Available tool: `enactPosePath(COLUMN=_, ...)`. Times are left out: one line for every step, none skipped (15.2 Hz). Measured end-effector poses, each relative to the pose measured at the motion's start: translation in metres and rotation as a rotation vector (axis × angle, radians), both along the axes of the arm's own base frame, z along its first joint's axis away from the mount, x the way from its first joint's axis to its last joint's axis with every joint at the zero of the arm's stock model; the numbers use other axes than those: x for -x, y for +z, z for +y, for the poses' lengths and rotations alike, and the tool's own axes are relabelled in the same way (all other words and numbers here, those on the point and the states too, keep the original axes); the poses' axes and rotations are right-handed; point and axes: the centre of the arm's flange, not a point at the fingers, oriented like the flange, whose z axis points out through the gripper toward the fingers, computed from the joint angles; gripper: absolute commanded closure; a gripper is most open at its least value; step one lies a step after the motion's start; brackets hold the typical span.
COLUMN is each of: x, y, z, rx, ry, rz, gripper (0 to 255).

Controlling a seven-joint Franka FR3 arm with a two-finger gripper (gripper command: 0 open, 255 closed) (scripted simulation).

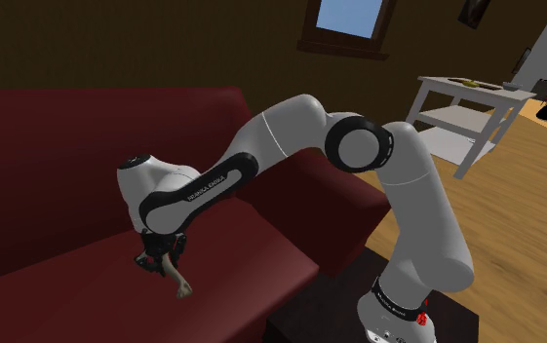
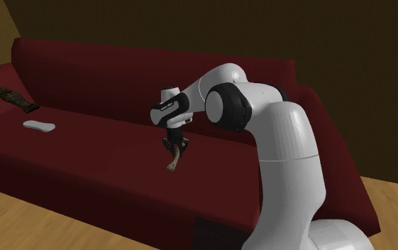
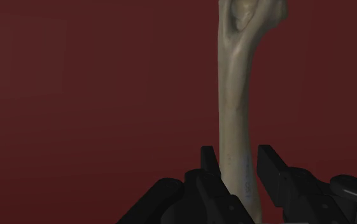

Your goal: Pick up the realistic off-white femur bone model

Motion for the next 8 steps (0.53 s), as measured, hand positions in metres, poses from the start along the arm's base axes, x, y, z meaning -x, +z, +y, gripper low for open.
enactPosePath(x=0.0, y=0.0, z=0.0, rx=0.0, ry=0.0, rz=0.0, gripper=255)
enactPosePath(x=0.0, y=0.0, z=0.0, rx=0.0, ry=0.0, rz=0.0, gripper=255)
enactPosePath(x=0.0, y=0.0, z=0.0, rx=0.0, ry=0.0, rz=0.0, gripper=255)
enactPosePath(x=0.001, y=0.003, z=0.0, rx=0.0, ry=0.0, rz=0.0, gripper=255)
enactPosePath(x=0.001, y=0.007, z=0.0, rx=0.0, ry=0.0, rz=0.0, gripper=255)
enactPosePath(x=0.001, y=0.012, z=0.0, rx=0.0, ry=0.0, rz=0.0, gripper=255)
enactPosePath(x=0.002, y=0.016, z=0.0, rx=0.0, ry=0.0, rz=0.0, gripper=255)
enactPosePath(x=0.001, y=0.021, z=-0.001, rx=0.0, ry=0.0, rz=0.0, gripper=255)
